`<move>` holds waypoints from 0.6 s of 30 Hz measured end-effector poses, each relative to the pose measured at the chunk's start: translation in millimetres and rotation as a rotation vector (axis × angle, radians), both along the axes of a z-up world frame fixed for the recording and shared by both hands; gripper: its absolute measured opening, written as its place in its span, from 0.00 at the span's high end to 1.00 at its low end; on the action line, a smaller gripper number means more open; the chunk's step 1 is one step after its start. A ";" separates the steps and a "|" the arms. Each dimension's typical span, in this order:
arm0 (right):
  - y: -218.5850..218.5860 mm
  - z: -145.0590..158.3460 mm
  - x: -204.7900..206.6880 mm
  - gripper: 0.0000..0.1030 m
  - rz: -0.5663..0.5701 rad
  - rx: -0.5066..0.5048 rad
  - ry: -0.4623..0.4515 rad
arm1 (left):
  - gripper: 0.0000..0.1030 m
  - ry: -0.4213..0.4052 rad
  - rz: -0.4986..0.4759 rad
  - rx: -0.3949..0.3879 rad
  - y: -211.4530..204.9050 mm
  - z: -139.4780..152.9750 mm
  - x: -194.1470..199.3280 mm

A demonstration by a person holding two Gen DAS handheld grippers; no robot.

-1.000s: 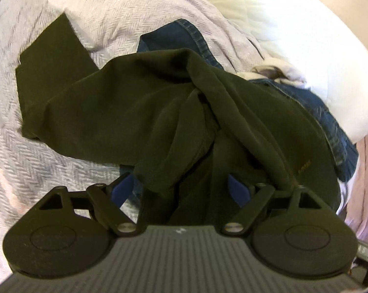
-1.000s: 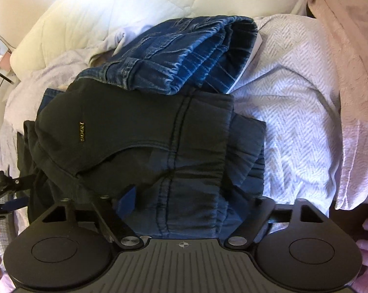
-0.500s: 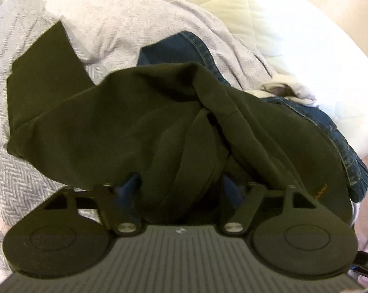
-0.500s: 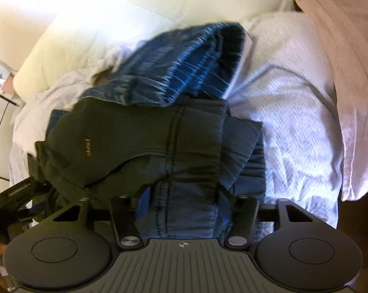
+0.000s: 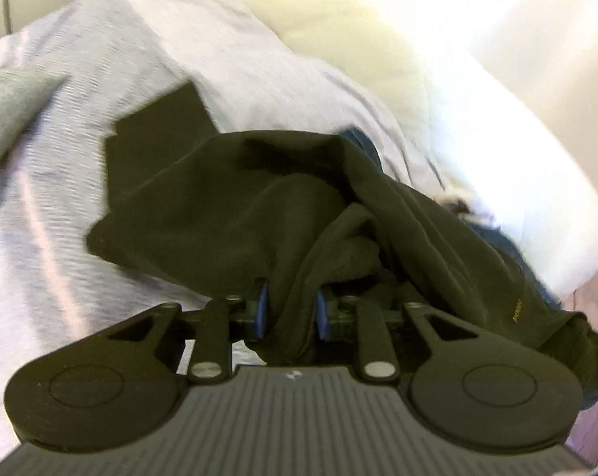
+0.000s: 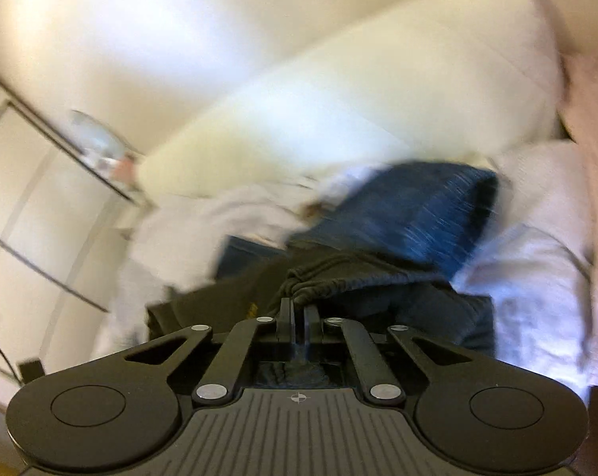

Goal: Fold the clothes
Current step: 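Carry the black trousers with both tools and lay them on the pink bed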

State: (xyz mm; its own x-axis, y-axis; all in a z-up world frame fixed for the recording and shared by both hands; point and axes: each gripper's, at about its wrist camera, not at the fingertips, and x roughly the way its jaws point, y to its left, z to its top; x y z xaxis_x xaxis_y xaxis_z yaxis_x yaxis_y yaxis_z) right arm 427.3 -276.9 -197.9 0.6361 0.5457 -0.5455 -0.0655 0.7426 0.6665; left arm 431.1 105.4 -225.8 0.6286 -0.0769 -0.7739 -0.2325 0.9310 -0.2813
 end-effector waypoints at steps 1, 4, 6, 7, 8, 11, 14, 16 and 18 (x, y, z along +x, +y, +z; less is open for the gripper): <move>3.8 9.3 -3.4 0.98 0.015 0.019 -0.022 | 0.82 -0.019 0.016 0.002 6.5 10.3 -10.9; 21.8 36.5 -16.2 0.98 0.068 0.063 -0.086 | 0.83 -0.075 0.067 -0.003 28.8 41.1 -50.1; 35.2 54.7 -26.7 0.98 0.107 0.098 -0.129 | 0.84 -0.112 0.094 -0.008 42.8 61.5 -79.7; 41.9 63.3 -32.9 0.98 0.129 0.118 -0.150 | 0.84 -0.128 0.105 -0.011 49.2 70.5 -96.1; 49.3 73.1 -39.0 0.98 0.151 0.137 -0.172 | 0.84 -0.144 0.118 -0.014 55.2 79.1 -114.6; 78.1 107.5 -60.6 0.98 0.229 0.180 -0.244 | 0.85 -0.215 0.201 -0.021 78.4 104.7 -181.1; 115.7 141.1 -89.3 0.98 0.325 0.218 -0.316 | 0.86 -0.290 0.297 -0.011 108.6 131.0 -251.6; 145.2 161.9 -110.1 0.98 0.393 0.257 -0.359 | 0.86 -0.330 0.355 0.023 130.8 150.6 -301.8; 180.1 182.5 -134.0 0.98 0.462 0.298 -0.400 | 0.86 -0.367 0.411 0.059 153.0 170.3 -352.0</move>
State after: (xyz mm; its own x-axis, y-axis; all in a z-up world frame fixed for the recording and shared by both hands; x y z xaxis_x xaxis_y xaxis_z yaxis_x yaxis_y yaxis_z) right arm 293.3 -96.8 -15.4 0.4228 0.9006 -0.1010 -0.6160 0.3673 0.6969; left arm 79.0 258.3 -55.5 0.8270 0.2689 -0.4937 -0.4767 0.8009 -0.3623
